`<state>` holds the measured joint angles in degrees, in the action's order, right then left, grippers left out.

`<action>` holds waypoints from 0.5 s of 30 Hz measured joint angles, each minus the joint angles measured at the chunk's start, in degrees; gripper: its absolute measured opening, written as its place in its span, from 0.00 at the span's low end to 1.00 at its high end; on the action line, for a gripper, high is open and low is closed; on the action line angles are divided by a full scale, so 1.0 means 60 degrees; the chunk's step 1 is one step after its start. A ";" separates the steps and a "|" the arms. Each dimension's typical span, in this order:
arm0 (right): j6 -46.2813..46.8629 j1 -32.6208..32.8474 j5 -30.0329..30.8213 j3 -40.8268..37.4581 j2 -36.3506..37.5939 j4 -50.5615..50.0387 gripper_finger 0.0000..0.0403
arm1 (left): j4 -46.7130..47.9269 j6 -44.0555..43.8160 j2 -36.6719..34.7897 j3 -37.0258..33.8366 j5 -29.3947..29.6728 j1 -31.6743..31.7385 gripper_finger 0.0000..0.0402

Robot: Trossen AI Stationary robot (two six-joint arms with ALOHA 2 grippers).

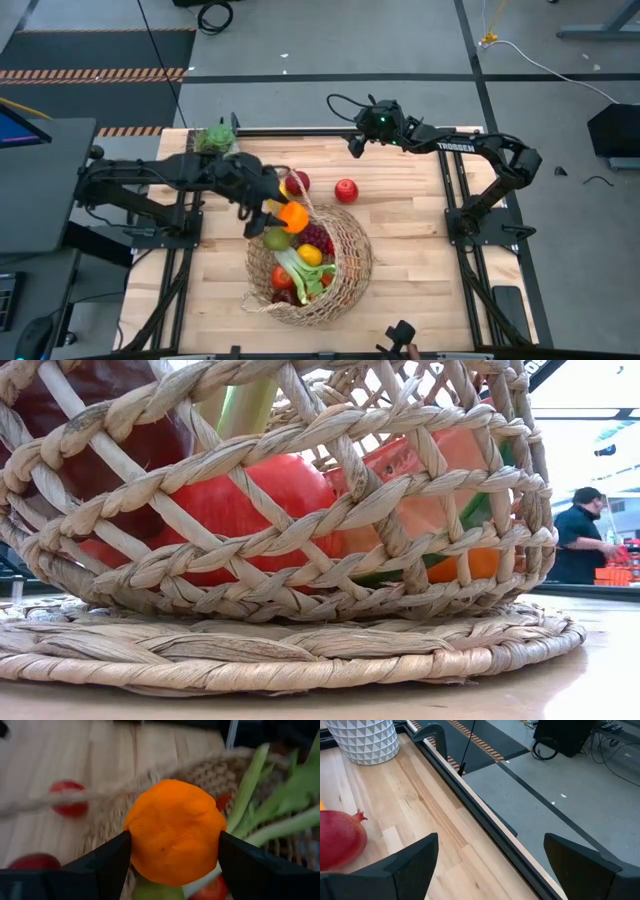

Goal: Build produce basket
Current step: Put the orange into the basket

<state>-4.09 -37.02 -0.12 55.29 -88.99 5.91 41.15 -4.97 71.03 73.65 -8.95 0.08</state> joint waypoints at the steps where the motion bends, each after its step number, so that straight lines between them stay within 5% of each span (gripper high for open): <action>1: 0.0005 0.0012 0.0000 0.0000 0.0000 -0.0004 0.91 | 0.0080 0.0049 0.0109 0.0000 0.0006 -0.0056 0.70; 8: 0.0005 0.0178 0.0000 0.0000 0.0000 -0.0087 0.91 | 0.0526 0.0333 0.0821 0.0000 0.0174 -0.0104 0.73; 15: 0.0009 0.0342 0.0000 0.0000 0.0000 -0.0115 0.91 | 0.0529 0.0482 0.0970 -0.0004 0.0206 0.0084 0.94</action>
<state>-4.03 -34.97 -0.12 55.29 -88.99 5.22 44.32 -2.07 76.85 73.63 -7.71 0.58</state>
